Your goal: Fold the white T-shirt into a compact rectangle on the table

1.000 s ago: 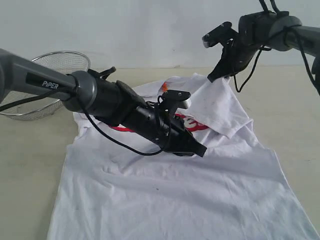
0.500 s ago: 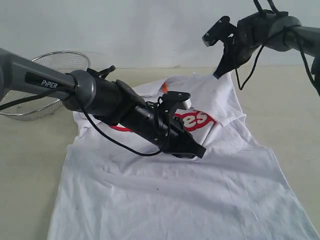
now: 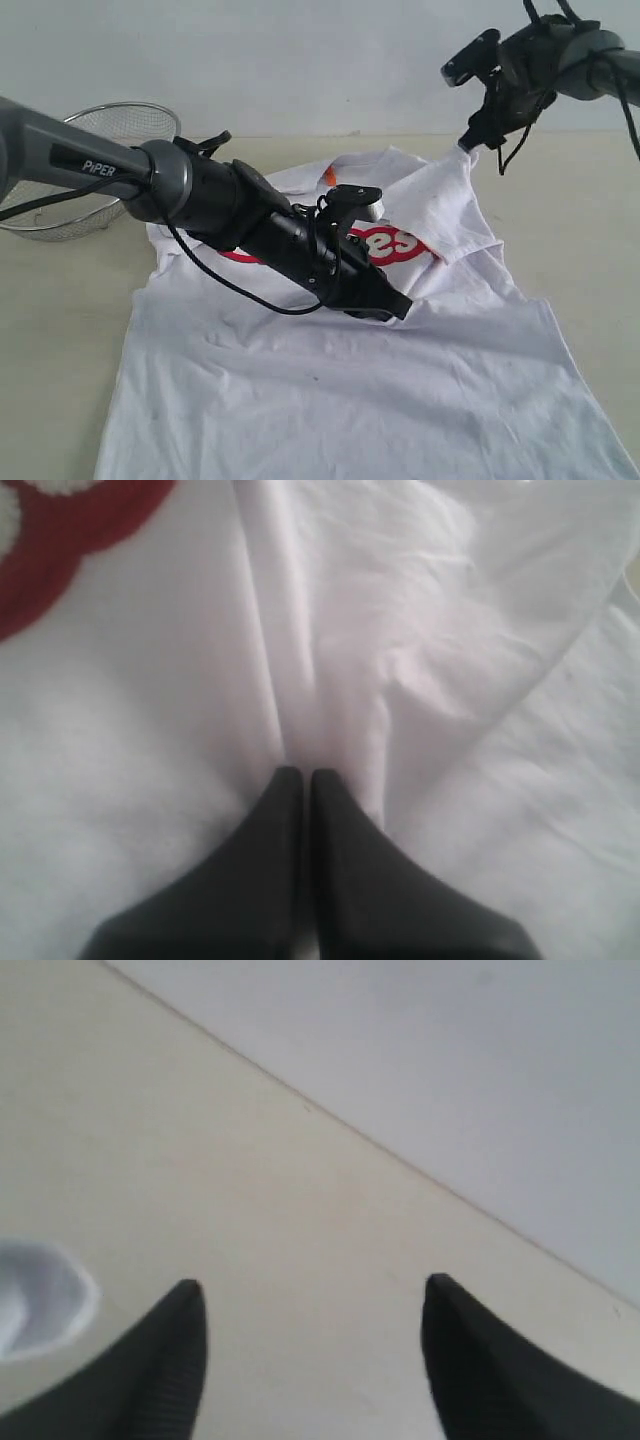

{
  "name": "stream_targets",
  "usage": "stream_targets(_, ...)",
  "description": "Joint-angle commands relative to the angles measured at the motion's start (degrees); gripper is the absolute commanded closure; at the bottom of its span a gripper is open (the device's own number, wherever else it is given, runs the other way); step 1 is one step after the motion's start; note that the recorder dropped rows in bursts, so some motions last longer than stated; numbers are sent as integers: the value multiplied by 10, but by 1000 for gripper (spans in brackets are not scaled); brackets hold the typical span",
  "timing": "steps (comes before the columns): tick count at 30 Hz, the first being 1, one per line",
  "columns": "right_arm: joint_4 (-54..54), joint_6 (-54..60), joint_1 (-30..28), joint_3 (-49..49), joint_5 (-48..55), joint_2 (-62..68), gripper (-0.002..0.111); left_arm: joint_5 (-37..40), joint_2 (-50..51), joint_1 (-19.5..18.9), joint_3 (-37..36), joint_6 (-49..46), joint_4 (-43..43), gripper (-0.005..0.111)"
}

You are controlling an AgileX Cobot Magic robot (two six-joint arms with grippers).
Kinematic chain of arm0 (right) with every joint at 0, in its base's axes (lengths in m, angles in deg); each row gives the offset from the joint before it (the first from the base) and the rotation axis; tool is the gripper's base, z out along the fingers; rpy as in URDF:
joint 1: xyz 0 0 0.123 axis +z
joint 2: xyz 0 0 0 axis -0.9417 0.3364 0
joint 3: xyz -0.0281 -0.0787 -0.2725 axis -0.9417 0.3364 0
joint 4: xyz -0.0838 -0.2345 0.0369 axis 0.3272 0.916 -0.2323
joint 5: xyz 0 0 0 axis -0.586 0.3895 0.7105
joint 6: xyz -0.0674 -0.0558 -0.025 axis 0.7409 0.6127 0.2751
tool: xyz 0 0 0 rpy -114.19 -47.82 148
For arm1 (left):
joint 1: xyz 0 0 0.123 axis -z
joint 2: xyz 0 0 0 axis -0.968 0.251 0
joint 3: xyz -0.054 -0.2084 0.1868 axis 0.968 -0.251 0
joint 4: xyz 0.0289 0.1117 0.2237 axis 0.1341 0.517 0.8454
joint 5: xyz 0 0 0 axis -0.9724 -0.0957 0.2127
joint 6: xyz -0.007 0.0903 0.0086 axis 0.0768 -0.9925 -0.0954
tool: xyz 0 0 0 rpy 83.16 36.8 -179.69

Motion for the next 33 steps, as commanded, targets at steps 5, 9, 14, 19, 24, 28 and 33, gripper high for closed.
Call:
stream_targets(5,88,-117,-9,-2,173,-57,108,-3,-13,1,-4,4,38,102)
stream_targets(9,-25,-73,-8,-2,264,-96,109,-33,-49,-8,-4,23,91,102)
stream_targets(14,-226,35,-6,0,312,-133,109,-38,-77,-45,-4,77,137,102)
stream_targets(19,-265,57,26,84,312,-167,109,-19,-99,-95,-6,104,167,102)
stream_targets(24,-266,38,55,212,312,-206,109,-23,-116,-147,-25,124,203,102)
stream_targets(28,-273,15,77,324,311,-248,109,-22,-112,-178,-40,124,204,102)
stream_targets(33,-278,-23,134,530,193,-348,109,-23,-74,-183,-35,120,201,102)
